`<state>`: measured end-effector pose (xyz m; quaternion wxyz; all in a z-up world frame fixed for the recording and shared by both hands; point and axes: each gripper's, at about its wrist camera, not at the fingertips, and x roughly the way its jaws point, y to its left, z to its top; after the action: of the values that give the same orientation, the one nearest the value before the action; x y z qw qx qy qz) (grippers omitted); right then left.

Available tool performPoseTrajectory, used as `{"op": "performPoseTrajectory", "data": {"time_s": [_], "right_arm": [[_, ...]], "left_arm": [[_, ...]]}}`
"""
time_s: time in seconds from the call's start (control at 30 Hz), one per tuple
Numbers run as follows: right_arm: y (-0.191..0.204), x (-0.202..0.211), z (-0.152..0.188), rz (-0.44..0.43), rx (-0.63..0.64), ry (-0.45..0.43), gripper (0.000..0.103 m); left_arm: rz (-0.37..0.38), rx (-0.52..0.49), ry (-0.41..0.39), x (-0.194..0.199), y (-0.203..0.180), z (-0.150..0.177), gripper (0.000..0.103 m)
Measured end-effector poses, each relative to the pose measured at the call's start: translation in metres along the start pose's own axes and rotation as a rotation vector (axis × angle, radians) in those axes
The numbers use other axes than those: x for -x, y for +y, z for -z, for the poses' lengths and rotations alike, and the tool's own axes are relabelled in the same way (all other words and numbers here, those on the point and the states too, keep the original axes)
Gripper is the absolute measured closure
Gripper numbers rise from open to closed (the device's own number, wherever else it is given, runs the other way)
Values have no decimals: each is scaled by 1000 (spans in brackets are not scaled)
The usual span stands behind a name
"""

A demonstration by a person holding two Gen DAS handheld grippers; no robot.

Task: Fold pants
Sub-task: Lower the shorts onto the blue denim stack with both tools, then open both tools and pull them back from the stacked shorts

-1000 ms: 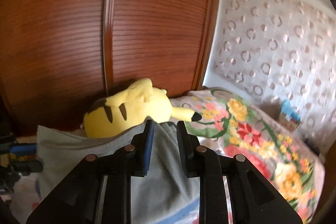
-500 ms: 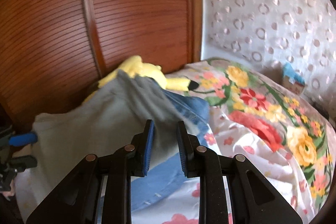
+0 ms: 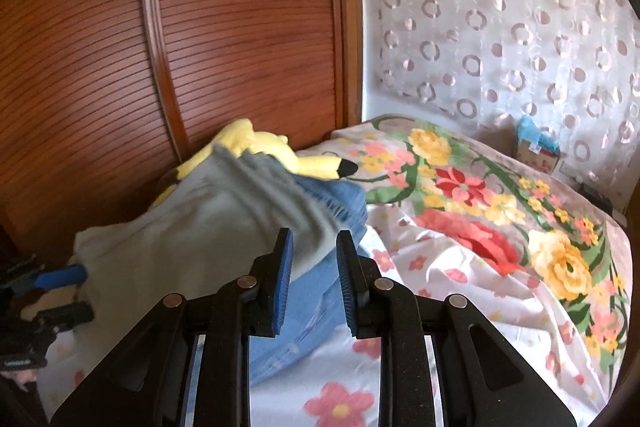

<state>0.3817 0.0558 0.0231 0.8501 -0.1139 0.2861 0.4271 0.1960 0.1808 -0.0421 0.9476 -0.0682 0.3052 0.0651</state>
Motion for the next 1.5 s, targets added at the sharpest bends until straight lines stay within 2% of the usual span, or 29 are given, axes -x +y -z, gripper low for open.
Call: {"op": "performPoseTrajectory", "data": {"time_s": [0.23,0.5,0.57,0.87,1.1,1.27,1.5], "right_arm": [[20,41,26,-7,-16,0,79],[37,95,54,15,-40,-30,66],[41,112,63,30,-48,-41,62],[49,170,98,84,-95,-76,58],[53,206,121,138,-125,-98,50],[57,233,138,179,-143,-113,35],[63,272,163,216,-185,-133,33]], "left_arm": [[21,-20,-21,24,-8,6,63],[83,-63,-35,54,-26,13,61],[101,-82,-39,61,-33,16,60],[144,-123,-72,95,-59,24,49],[165,-160,-88,114,-78,28,48],[190,-191,-139,134,-95,34,48],[202,-220,-169,156,-118,39,48]]}}
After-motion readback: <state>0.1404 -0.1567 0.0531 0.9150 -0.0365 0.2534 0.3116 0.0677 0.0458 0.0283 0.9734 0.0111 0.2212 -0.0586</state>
